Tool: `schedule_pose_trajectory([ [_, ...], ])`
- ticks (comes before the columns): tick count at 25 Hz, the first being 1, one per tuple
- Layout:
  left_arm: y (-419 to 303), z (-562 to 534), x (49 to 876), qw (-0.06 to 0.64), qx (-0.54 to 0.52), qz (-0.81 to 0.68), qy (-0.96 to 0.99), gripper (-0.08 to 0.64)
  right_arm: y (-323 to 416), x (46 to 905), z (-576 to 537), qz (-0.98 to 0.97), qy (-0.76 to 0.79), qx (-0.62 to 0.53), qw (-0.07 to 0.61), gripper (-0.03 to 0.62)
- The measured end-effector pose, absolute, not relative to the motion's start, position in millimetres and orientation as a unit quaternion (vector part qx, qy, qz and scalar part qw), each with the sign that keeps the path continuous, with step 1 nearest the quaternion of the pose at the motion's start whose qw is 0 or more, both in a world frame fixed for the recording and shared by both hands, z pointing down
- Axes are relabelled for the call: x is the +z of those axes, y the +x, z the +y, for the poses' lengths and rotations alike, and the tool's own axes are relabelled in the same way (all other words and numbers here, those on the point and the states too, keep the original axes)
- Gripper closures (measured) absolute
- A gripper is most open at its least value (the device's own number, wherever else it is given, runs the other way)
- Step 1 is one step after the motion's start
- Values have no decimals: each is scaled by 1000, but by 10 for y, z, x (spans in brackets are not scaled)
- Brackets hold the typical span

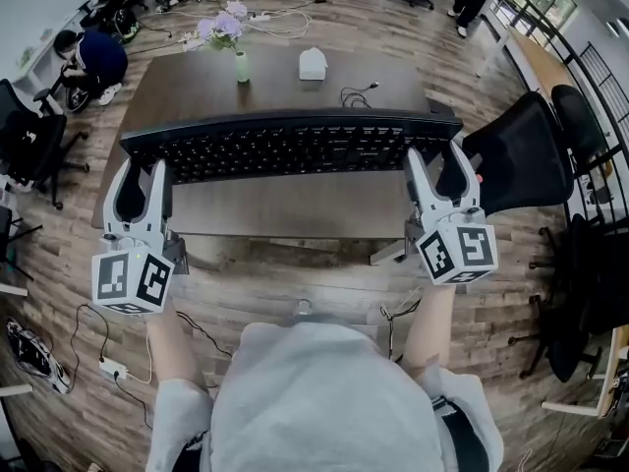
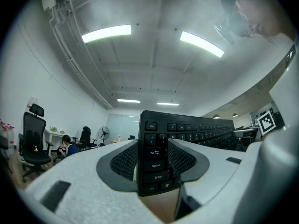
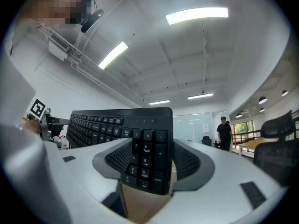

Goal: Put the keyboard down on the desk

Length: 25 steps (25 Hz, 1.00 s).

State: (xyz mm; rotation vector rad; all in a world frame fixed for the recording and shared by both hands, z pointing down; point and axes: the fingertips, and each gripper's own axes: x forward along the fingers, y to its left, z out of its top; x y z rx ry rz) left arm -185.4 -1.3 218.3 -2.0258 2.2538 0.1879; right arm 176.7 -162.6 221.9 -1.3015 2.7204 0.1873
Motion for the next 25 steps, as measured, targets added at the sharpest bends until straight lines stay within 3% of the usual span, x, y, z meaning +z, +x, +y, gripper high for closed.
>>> schedule_pose_trajectory([
  [8, -2193, -514, 2133, 37, 52, 751, -657, 383, 1390, 2184, -2212, 905, -420, 50, 51, 350],
  [25, -2355, -1099, 2551, 16, 42, 733, -678, 383, 1318, 2600, -2592, 893, -446, 37, 34, 351],
])
